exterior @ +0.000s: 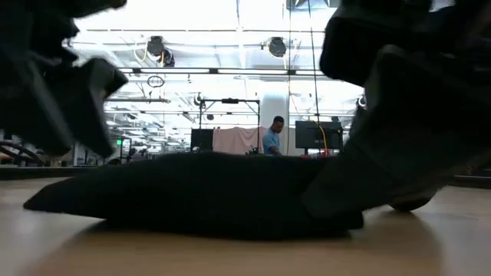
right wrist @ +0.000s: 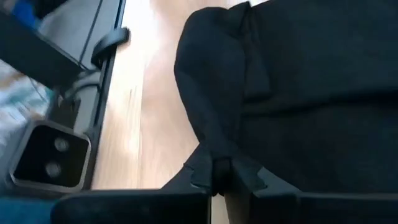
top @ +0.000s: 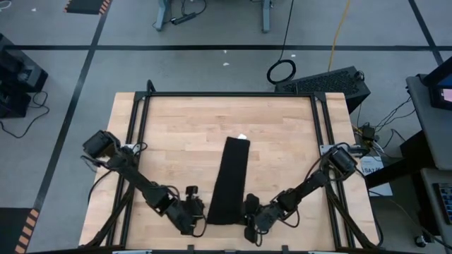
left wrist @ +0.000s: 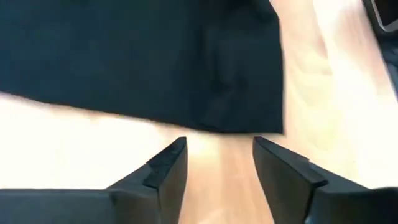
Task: Roll napkin
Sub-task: Roll the black napkin
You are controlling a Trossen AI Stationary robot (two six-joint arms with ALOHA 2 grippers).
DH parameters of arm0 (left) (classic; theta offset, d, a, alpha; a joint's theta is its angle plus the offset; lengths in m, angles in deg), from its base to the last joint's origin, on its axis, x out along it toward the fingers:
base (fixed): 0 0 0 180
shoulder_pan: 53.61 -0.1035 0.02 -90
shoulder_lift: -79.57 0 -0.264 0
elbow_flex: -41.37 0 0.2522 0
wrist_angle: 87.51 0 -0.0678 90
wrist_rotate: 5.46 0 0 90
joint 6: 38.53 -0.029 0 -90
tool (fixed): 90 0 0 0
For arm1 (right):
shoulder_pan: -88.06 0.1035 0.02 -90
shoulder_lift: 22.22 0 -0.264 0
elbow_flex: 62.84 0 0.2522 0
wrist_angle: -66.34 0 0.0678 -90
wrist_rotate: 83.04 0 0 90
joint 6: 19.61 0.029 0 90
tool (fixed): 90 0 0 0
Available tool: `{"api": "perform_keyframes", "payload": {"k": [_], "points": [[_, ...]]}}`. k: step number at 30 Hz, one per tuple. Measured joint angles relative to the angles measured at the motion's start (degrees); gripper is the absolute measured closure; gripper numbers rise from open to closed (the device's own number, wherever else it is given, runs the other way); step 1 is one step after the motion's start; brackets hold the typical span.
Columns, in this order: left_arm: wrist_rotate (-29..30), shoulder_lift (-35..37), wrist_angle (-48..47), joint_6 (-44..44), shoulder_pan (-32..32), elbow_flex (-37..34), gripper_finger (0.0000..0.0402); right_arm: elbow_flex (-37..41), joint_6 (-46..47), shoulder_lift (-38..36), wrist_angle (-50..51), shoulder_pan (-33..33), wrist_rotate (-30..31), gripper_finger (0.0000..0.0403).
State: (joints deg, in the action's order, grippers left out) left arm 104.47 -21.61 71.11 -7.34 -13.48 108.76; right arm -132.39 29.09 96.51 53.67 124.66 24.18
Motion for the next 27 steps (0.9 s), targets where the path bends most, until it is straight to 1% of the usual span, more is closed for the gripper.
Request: {"api": "perform_keyframes", "payload": {"k": [4,8,12,15,17,20,23,25,27], "points": [[9.0,0.2,3.4,-2.7,3.0,0.0,0.0191,0.0,4.1,-0.1,-0.8,-0.9,-1.3,0.0395],[13.3,-1.4,10.3,-7.4,6.4,0.1,0.0171,0.0,6.2,-0.3,-2.5,-1.1,-2.1,0.0395],[19.8,-3.9,12.2,-10.5,9.3,0.1,0.014,0.0,8.7,-0.3,-3.0,-1.1,-2.1,0.0395],[21.8,-6.8,13.2,-11.1,9.9,0.1,0.0116,0.0,10.8,-0.3,-2.9,-1.1,-2.1,0.0395],[22.0,-8.9,16.4,-13.1,9.8,0.1,0.0107,0.0,11.4,-0.3,-3.1,-1.1,-2.1,0.0395],[22.7,-11.7,21.3,-17.9,9.6,0.1,0.0107,0.0,11.7,-0.3,-3.3,-1.1,-2.2,0.0395],[22.3,-13.1,21.9,-19.6,8.6,0.1,0.0122,0.0,11.9,-0.3,-3.3,-1.1,-2.3,0.0395],[22.2,-13.3,20.9,-19.4,7.6,0.1,0.0144,0.0,11.9,-0.3,-3.5,-1.1,-2.5,0.0395],[22.1,-13.3,20.6,-19.6,7.0,0.1,0.0176,0.0,12.0,-0.2,-3.6,-1.1,-2.6,0.0395]]}}
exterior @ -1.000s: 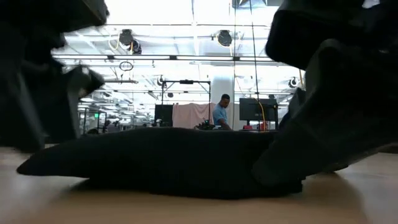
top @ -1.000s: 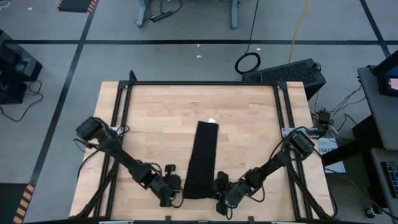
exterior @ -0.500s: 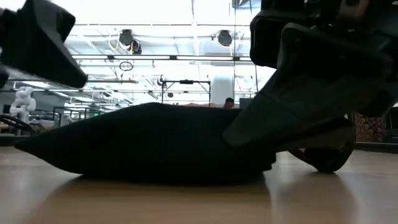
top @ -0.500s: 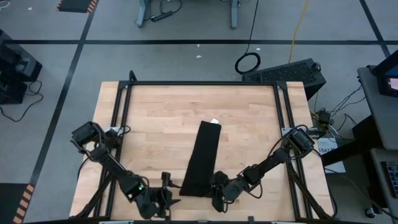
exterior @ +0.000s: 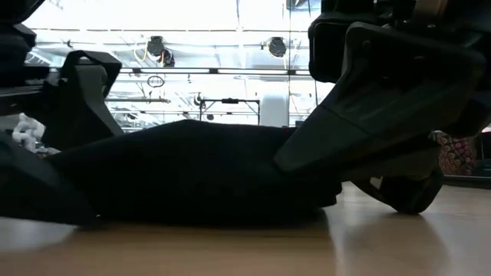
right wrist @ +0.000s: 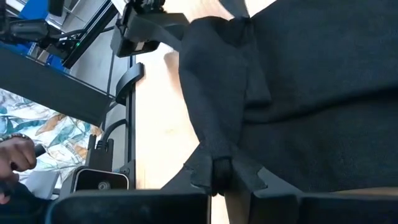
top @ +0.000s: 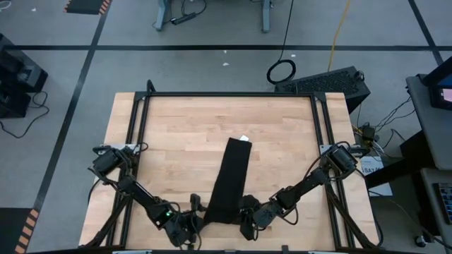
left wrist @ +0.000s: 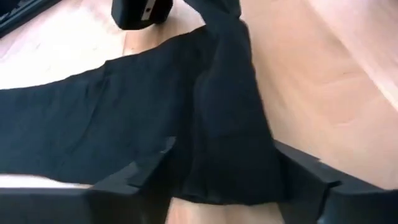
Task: Roll napkin
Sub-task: Roll the black napkin
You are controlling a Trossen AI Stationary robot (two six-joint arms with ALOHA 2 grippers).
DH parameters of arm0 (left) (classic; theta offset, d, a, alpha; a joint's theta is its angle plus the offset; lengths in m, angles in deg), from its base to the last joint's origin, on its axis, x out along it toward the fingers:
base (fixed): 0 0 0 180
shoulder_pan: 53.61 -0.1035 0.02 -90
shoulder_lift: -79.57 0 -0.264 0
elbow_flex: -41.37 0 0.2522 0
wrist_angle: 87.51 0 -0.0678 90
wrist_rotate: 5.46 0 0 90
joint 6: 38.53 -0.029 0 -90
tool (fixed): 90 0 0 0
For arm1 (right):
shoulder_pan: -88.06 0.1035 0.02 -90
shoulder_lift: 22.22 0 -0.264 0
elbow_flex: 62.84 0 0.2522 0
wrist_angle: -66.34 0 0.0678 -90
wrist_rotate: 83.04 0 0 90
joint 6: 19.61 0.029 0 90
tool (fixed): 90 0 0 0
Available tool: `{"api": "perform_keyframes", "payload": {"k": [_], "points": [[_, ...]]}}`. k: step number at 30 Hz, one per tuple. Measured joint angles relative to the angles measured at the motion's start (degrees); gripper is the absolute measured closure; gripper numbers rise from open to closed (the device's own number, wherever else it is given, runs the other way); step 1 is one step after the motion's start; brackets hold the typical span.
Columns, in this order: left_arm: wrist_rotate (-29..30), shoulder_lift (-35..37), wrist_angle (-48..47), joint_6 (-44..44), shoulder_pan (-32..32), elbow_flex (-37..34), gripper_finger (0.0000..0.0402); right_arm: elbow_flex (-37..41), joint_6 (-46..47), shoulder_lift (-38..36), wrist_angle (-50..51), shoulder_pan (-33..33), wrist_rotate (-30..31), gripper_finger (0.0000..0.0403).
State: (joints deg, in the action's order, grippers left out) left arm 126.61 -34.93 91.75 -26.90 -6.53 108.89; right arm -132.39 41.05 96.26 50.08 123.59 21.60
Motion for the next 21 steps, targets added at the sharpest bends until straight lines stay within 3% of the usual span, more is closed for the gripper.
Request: {"api": "perform_keyframes", "payload": {"k": [5,12,16,21], "points": [[-3.2,0.0,2.0,-1.2,-0.8,0.0,0.0265,0.0,0.2,0.0,0.0,0.0,0.0,0.0395],[-5.6,0.0,1.0,6.9,-1.2,0.0,0.038,0.0,0.0,0.0,0.0,0.2,0.2,0.0395],[-12.2,0.1,1.9,12.7,-2.9,0.1,0.0388,0.0,-0.7,0.0,-0.2,1.0,2.7,0.0383],[-20.5,0.3,2.5,20.7,-6.0,0.3,0.0391,0.2,-4.6,-2.4,5.6,3.2,2.1,0.0312]]}}
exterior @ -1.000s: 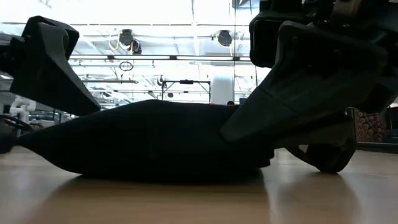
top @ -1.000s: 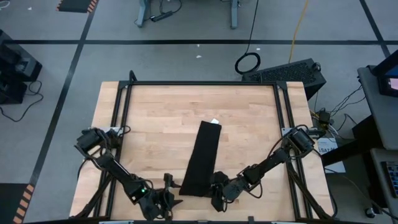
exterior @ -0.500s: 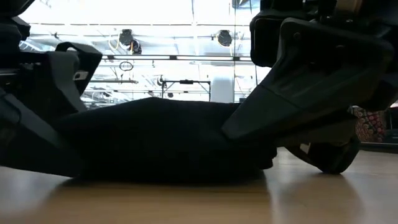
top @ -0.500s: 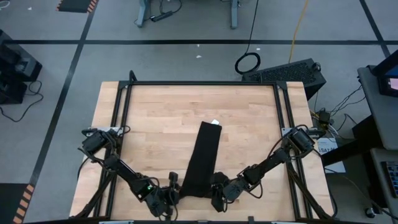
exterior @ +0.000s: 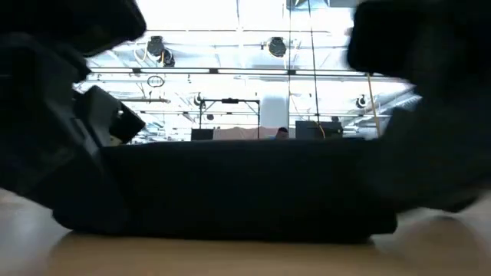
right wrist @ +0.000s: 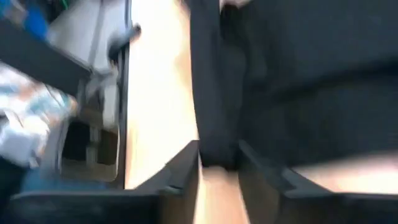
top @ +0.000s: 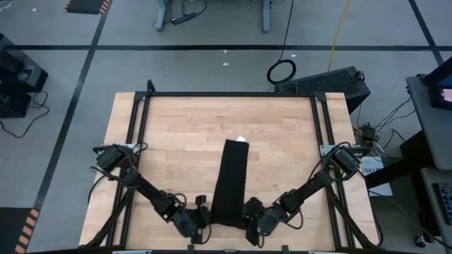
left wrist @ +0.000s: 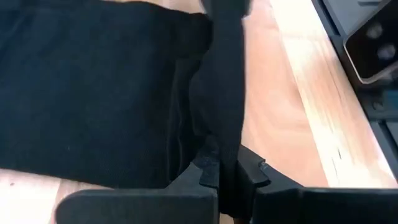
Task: Roll napkin
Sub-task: Roll the black napkin
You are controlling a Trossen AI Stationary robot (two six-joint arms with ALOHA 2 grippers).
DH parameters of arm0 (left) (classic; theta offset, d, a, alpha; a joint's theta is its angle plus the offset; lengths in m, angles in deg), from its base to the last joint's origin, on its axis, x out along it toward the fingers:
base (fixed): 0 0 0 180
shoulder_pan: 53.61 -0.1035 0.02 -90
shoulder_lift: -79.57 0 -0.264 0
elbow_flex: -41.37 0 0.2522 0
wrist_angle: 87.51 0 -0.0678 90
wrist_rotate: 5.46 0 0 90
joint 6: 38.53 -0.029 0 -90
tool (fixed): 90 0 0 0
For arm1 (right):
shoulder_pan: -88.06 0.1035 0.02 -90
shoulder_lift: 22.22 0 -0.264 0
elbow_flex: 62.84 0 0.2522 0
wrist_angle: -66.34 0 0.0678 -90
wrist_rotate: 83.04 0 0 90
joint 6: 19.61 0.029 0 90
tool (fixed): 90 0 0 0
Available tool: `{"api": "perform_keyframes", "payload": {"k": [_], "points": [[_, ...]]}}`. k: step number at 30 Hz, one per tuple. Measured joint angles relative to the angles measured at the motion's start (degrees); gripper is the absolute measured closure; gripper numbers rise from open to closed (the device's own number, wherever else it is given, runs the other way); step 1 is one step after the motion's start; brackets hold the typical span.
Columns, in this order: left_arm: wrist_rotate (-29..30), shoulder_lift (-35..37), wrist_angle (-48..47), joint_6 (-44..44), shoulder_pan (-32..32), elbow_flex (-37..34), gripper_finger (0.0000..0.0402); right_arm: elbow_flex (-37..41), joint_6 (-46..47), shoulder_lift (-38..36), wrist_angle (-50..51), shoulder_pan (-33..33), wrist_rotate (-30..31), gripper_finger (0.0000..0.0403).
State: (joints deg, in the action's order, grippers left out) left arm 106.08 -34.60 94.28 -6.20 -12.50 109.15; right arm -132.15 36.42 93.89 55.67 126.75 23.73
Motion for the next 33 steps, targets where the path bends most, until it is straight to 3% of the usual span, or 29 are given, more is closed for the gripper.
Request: {"api": "perform_keyframes", "payload": {"k": [4,6,12,18,24,33], "points": [[-4.0,0.7,-0.2,3.1,-2.1,0.0,0.0394,0.0,-0.3,-3.5,9.7,2.3,0.3,0.0246],[-6.5,0.7,0.7,4.7,-3.3,0.0,0.0393,0.0,-1.2,-4.8,14.2,3.7,3.2,0.0217],[-13.5,1.0,1.7,8.7,-6.3,-0.1,0.0392,0.0,-17.6,-5.3,12.3,10.8,20.9,0.0171],[-20.3,1.0,2.2,14.1,-9.8,-0.1,0.0391,-0.1,-40.2,-0.6,-1.5,14.5,32.2,0.0165],[-23.5,1.0,2.5,16.3,-12.1,-0.2,0.0391,-0.2,-46.2,2.2,-3.6,12.5,32.7,0.0168],[-25.5,1.0,2.9,20.2,-13.1,-0.2,0.0391,-0.3,-54.1,3.8,-4.0,9.9,31.2,0.0213]]}}
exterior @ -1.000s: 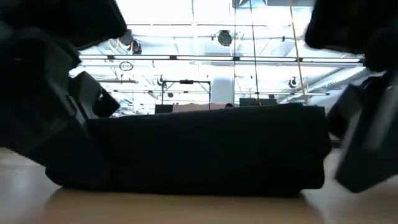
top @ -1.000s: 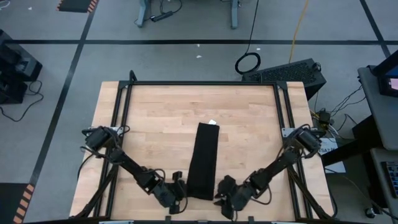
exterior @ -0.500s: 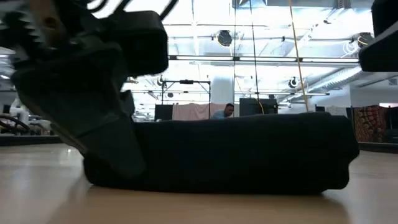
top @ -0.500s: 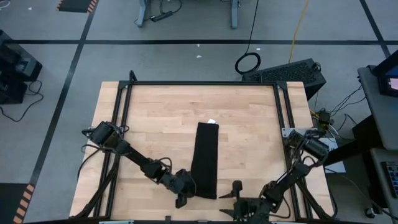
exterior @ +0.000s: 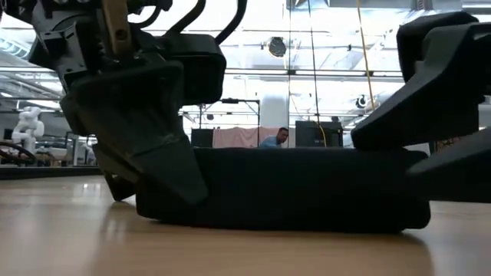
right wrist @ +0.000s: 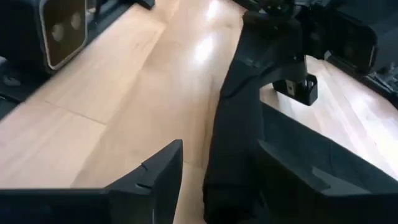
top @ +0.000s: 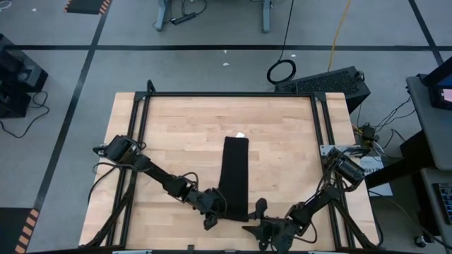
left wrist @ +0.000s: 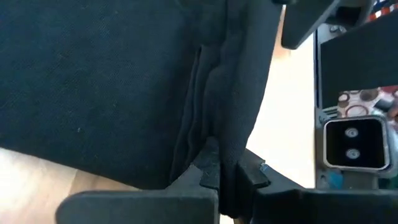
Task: Roll napkin
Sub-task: Roll the black napkin
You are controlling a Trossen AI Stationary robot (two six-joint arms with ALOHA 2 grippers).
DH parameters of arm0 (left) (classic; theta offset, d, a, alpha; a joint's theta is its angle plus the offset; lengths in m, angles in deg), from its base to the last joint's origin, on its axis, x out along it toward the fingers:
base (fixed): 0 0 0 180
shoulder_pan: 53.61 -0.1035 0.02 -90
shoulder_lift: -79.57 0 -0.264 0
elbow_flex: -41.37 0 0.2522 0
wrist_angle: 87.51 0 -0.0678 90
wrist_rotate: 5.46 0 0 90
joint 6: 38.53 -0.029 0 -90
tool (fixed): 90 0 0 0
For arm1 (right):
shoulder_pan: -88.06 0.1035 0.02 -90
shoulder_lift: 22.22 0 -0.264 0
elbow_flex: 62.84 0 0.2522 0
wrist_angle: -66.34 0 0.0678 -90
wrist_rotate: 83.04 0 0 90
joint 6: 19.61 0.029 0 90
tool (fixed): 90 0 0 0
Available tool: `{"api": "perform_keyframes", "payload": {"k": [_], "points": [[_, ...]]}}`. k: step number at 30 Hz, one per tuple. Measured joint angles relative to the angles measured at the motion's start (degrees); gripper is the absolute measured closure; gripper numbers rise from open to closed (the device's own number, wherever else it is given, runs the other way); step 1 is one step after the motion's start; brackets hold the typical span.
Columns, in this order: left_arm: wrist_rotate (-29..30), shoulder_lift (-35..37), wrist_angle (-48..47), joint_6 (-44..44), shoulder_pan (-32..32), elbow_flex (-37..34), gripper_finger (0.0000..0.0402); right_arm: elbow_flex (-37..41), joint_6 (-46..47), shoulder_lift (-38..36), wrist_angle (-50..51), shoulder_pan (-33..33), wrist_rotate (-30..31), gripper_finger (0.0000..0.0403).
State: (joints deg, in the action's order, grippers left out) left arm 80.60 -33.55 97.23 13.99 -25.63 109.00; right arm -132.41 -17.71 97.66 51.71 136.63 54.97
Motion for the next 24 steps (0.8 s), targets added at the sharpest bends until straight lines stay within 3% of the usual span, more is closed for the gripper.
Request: {"api": "perform_keyframes", "payload": {"k": [8,19,24], "points": [[-0.6,0.0,0.4,4.1,0.1,0.0,0.0391,-0.1,-2.6,0.2,-0.1,-0.8,-0.6,0.0211],[-0.5,0.0,0.6,5.6,0.2,0.0,0.0391,-0.1,9.2,0.2,4.3,-3.5,-1.8,0.023],[-0.5,0.0,0.5,5.5,0.3,0.0,0.0391,-0.1,11.4,0.7,4.6,-3.8,-2.3,0.0205]]}}
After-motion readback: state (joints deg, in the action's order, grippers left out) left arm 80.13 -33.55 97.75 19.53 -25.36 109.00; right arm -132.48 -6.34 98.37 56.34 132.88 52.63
